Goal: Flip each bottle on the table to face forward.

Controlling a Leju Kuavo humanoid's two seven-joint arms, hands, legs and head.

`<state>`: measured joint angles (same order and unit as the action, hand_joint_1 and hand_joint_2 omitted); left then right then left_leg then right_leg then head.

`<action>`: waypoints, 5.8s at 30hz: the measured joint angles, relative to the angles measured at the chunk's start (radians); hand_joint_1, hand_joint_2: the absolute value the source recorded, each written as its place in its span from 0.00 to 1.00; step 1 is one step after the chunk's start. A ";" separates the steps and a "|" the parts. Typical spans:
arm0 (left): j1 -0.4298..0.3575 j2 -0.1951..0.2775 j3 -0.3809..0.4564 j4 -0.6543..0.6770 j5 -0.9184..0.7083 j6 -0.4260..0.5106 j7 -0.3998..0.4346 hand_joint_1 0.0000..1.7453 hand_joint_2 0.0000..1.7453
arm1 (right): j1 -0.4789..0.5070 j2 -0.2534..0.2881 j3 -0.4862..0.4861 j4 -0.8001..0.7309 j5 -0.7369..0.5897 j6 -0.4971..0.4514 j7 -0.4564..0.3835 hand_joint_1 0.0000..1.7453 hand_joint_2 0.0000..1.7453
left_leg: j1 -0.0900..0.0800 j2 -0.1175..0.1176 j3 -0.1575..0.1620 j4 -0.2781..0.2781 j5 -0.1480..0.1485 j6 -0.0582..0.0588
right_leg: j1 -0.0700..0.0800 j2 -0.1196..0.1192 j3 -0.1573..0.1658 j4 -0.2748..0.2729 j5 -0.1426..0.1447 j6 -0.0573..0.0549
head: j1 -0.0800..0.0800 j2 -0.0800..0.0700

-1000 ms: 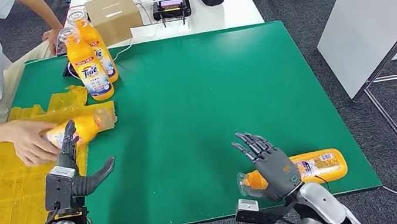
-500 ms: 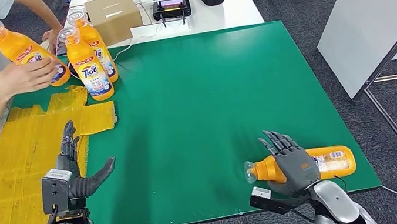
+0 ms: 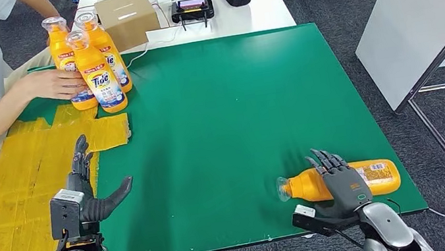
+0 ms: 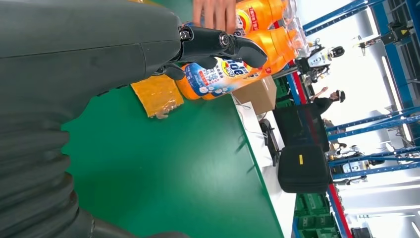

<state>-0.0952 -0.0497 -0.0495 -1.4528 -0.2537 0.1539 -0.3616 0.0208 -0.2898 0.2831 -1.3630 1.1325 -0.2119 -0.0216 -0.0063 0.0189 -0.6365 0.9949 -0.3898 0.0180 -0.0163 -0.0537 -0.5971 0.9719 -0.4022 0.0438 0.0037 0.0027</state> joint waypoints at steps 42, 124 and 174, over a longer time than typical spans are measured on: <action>0.020 -0.007 -0.008 -0.013 0.000 0.001 0.002 0.00 1.00 | 0.058 -0.110 -0.118 -0.031 0.066 0.091 0.086 0.04 1.00 | -0.001 0.000 0.002 0.000 0.000 0.001 | -0.001 0.000 0.002 0.000 0.000 0.000 | 0.000 0.000; -0.130 0.023 -0.361 -0.045 0.318 -0.271 0.019 0.00 1.00 | -0.294 0.474 0.361 0.210 -0.745 0.020 -0.312 1.00 1.00 | 0.001 0.001 0.001 0.000 0.001 0.000 | 0.001 0.001 0.000 0.001 0.000 0.000 | -0.001 0.000; -0.158 0.026 -0.415 -0.012 0.242 -0.270 0.009 1.00 1.00 | -0.301 0.474 0.361 0.295 -0.780 0.001 -0.321 1.00 1.00 | 0.001 0.001 0.001 0.000 0.001 0.000 | 0.001 0.001 0.000 0.001 0.000 0.000 | 0.000 0.000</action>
<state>-0.2536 -0.0237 -0.4641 -1.4646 -0.0113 -0.1162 -0.3529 -0.2799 0.1839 0.6439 -1.0676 0.3528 -0.2109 -0.3424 -0.0056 0.0195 -0.6353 0.9948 -0.3889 0.0182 -0.0156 -0.0531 -0.5969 0.9727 -0.4021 0.0436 0.0033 0.0027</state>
